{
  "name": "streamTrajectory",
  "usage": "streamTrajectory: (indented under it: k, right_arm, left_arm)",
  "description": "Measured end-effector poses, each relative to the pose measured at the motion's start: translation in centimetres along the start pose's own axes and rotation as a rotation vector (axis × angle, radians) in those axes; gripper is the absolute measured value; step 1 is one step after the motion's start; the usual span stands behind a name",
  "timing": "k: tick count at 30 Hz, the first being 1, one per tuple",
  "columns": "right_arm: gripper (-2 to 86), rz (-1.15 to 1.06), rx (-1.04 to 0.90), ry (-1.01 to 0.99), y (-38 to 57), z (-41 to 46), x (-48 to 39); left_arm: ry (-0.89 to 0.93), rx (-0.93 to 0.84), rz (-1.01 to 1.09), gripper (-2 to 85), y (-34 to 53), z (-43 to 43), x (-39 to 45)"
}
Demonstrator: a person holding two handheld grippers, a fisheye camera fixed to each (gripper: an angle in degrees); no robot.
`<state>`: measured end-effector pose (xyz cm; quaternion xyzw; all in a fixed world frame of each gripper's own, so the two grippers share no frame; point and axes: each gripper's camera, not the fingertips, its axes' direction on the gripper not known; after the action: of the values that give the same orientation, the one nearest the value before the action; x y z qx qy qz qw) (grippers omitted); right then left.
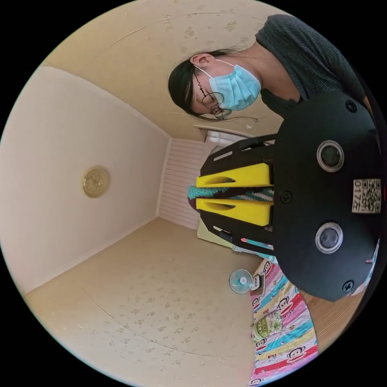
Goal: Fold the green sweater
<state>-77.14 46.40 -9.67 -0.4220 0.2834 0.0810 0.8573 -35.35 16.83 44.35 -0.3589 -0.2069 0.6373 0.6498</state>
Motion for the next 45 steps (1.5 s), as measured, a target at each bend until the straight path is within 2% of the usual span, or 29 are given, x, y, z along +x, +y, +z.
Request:
streamTrajectory:
  k: [2,3,5,7,10,12,17,21,24,26,29,31,33,34,36,38,40,45]
  right_arm:
    - [13.8,0.012,-0.096,-0.063,-2.3,2.6,1.1]
    - [9.0,-0.060,-0.139,-0.126,-4.1,3.5,0.7]
    - [5.9,-0.079,-0.139,0.005,-7.2,2.8,0.3]
    - [4.7,-0.019,-0.070,0.179,-11.4,-1.0,1.3]
    - [3.8,0.026,0.132,0.201,-16.0,-8.3,2.3]
    - [3.4,-0.022,0.191,0.191,-18.5,-11.8,1.5]
    - [3.0,-0.139,0.198,0.248,-21.8,-17.3,-2.5]
    - [2.9,-0.206,0.178,0.221,-24.9,-20.5,-5.8]
    - [2.9,-0.242,0.068,0.323,-31.1,-20.7,-7.7]
    - [3.0,-0.178,-0.004,0.330,-36.0,-20.4,-6.1]
    - [3.1,-0.036,-0.145,0.357,-43.3,-18.1,1.7]
    - [3.4,0.075,-0.344,0.429,-47.6,-13.2,12.3]
    - [3.9,0.191,-0.434,0.461,-48.8,-8.9,22.0]
    - [4.1,0.301,-0.463,0.458,-48.2,-6.2,28.5]
    - [4.3,0.478,-0.539,0.487,-45.9,-3.1,35.7]
    - [4.7,0.597,-0.533,0.500,-42.7,-1.7,39.0]
    - [6.0,0.677,-0.547,0.462,-37.2,-0.2,40.6]
    - [11.0,0.842,-0.734,0.390,-24.2,2.2,41.6]
  left_arm:
    - [-0.008,0.019,-0.013,4.9,-1.2,-1.4,0.0]
    - [-0.042,0.031,-0.016,4.9,-2.0,-2.7,0.0]
    - [-0.116,0.042,-0.022,4.9,-3.4,-5.2,-0.2]
    - [-0.175,0.040,-0.012,4.9,-4.9,-8.4,-0.6]
    - [-0.247,-0.016,-0.044,5.0,-7.2,-14.3,-2.9]
    - [-0.284,-0.118,-0.093,5.0,-7.5,-18.2,-5.2]
    - [-0.235,-0.234,-0.169,4.7,-2.0,-24.0,-7.5]
    - [-0.074,-0.044,-0.393,4.6,1.9,-28.2,-10.0]
    - [-0.134,-0.019,-0.395,4.6,-1.4,-29.0,-12.2]
    - [-0.197,-0.048,-0.419,4.7,-4.2,-28.6,-15.7]
    - [-0.291,-0.128,-0.553,4.8,-6.7,-27.1,-26.7]
    - [-0.366,-0.205,-0.680,4.9,-6.0,-25.5,-36.0]
    - [-0.538,-0.312,-0.865,6.3,-2.0,-23.8,-49.2]
    - [-0.602,-0.344,-0.900,6.8,-0.5,-23.5,-52.1]
    - [-0.950,-0.478,-1.033,7.5,5.6,-23.3,-59.2]
    - [-1.109,-0.487,-1.089,7.3,10.1,-23.0,-60.0]
    - [-1.095,-0.486,-1.111,7.0,15.0,-21.5,-59.1]
    - [-1.088,-0.787,-1.220,6.2,29.9,-16.7,-53.3]
